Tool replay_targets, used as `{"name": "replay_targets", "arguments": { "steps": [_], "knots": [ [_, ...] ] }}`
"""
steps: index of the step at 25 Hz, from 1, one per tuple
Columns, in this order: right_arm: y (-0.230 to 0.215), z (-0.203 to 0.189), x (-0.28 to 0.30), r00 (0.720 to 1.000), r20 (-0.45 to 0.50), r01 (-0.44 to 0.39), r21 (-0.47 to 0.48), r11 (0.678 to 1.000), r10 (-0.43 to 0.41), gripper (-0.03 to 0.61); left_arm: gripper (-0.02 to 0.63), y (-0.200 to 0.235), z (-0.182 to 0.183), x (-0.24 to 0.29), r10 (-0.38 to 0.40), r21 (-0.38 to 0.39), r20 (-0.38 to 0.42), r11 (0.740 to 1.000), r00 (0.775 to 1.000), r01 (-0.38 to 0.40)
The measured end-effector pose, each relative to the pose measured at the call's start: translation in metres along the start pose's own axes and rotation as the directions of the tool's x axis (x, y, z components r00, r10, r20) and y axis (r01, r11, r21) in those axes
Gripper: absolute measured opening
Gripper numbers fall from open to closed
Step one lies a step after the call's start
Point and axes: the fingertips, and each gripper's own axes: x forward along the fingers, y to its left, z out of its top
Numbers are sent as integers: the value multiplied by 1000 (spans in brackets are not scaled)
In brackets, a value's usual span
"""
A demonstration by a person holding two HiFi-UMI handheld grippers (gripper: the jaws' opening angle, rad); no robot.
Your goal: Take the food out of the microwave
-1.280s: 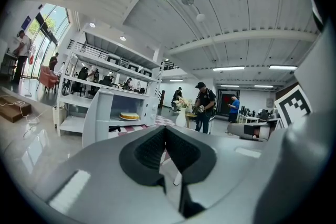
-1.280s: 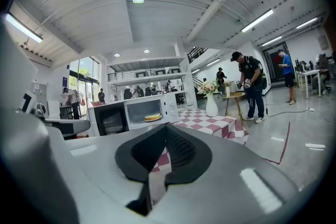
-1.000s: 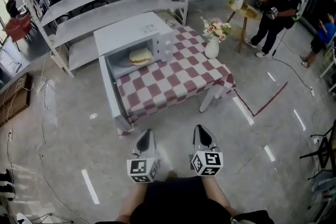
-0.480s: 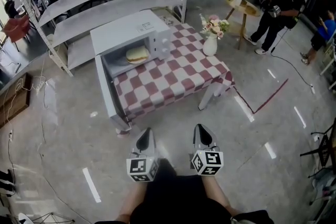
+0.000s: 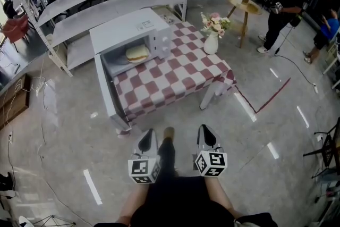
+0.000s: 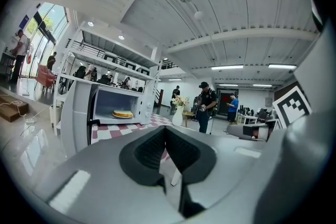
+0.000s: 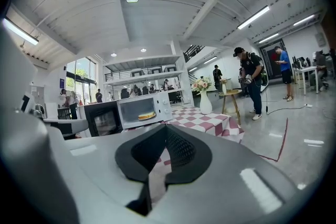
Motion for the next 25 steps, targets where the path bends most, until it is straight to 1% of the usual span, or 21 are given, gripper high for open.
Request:
{"name": "replay_targets", "arguments": {
  "steps": [9,15,25],
  "knots": [
    [-12,2,21,1000,-8,11,2,1000,-11,1,8,-2,3,31,-19,0,3,1000,1000,19],
    [-20,6,51,1000,-17,12,-1,1000,-12,0,8,5,2,64,-27,-6,-12,1000,1000,27],
    [-33,20,103,999,-29,23,8,1000,-23,2,8,18,12,122,-35,-18,-19,999,999,34]
  ]
}}
